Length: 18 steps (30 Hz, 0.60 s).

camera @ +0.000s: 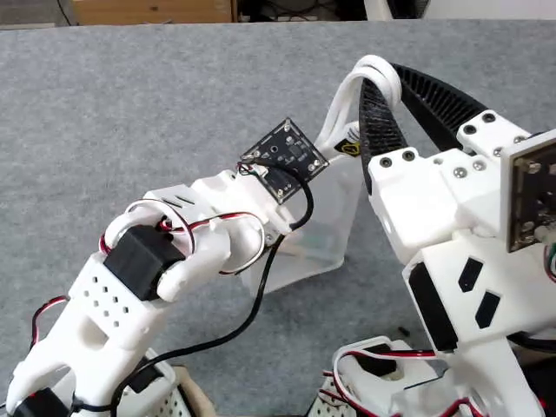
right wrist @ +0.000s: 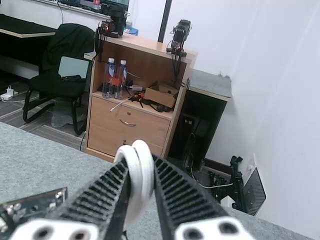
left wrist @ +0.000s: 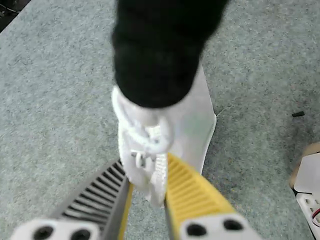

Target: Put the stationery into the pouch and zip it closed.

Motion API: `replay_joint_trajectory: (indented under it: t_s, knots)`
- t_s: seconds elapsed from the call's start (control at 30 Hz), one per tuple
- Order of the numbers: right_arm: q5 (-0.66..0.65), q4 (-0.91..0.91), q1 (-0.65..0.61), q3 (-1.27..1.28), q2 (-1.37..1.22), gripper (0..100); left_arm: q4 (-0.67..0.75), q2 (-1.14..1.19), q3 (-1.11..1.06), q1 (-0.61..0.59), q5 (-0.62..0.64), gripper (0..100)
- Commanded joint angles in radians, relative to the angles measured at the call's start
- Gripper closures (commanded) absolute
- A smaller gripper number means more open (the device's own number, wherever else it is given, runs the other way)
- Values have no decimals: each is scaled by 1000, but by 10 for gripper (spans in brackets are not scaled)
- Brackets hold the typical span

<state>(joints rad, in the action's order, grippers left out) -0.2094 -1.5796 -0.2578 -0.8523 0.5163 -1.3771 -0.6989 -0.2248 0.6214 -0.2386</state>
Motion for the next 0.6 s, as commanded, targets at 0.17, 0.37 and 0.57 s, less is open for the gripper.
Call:
replay_joint_trajectory:
  t_s: [0.17, 0.37, 0.57]
  knots:
    - [-15, -2, -2, -24, 4, 986, 20, -15, 15, 2, -9, 971]
    - [-15, 41, 98, -8, -1, 986, -17, -17, 16, -1, -8, 971]
    - [-15, 172, 238, 185, 2, 986, -107, -17, 59, -1, -8, 971]
